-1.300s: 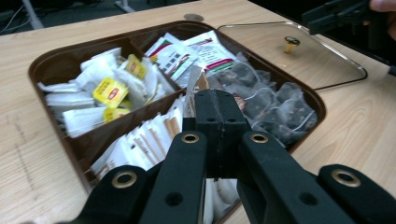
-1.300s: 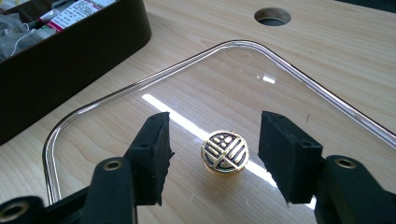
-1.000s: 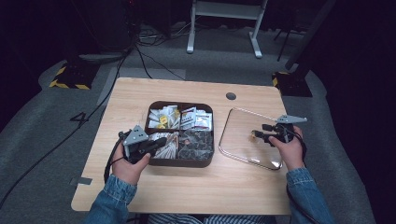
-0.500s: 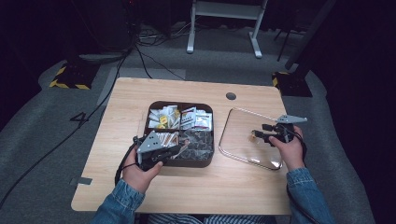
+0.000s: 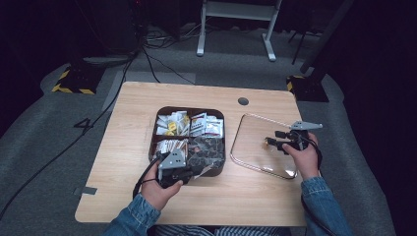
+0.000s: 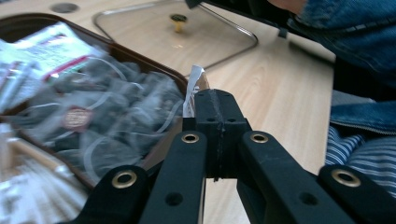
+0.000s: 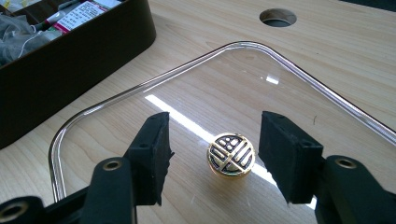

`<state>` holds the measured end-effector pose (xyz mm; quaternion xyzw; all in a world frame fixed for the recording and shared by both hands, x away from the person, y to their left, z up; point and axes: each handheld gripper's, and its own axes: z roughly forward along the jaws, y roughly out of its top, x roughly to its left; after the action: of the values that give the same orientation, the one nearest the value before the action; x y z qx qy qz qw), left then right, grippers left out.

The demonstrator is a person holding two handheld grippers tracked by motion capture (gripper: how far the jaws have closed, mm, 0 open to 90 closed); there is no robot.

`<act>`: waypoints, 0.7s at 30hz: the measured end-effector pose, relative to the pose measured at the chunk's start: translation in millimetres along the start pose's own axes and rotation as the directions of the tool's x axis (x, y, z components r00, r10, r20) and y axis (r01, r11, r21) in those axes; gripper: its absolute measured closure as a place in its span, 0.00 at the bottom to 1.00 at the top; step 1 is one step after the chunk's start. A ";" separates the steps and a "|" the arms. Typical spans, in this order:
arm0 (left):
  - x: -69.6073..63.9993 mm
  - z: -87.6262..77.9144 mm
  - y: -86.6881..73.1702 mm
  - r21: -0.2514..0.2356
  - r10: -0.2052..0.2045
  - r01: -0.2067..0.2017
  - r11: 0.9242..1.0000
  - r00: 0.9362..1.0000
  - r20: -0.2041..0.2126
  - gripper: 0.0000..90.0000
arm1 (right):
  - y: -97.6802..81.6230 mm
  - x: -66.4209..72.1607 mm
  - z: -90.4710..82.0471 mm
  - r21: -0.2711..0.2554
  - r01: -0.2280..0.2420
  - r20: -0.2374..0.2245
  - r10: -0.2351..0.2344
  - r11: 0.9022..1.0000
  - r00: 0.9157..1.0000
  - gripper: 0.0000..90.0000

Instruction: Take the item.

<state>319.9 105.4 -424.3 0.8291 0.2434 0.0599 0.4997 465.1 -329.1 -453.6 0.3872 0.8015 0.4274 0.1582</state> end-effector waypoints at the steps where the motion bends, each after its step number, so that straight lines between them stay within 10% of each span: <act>1: 0.0 0.0 0.0 0.000 0.000 0.000 1.000 1.000 0.000 1.00 | 0.0 0.0 0.0 0.000 0.000 0.000 0.000 1.000 1.000 0.49; 21: -7.2 46.2 -19.4 0.094 -0.012 0.004 0.996 0.997 0.082 1.00 | -0.2 2.0 3.5 0.002 -0.006 -0.018 0.006 1.000 1.000 0.49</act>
<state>322.7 72.6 -462.7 0.8525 0.2283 0.0121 0.4702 465.7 -325.7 -455.7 0.3859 0.8022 0.4304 0.1493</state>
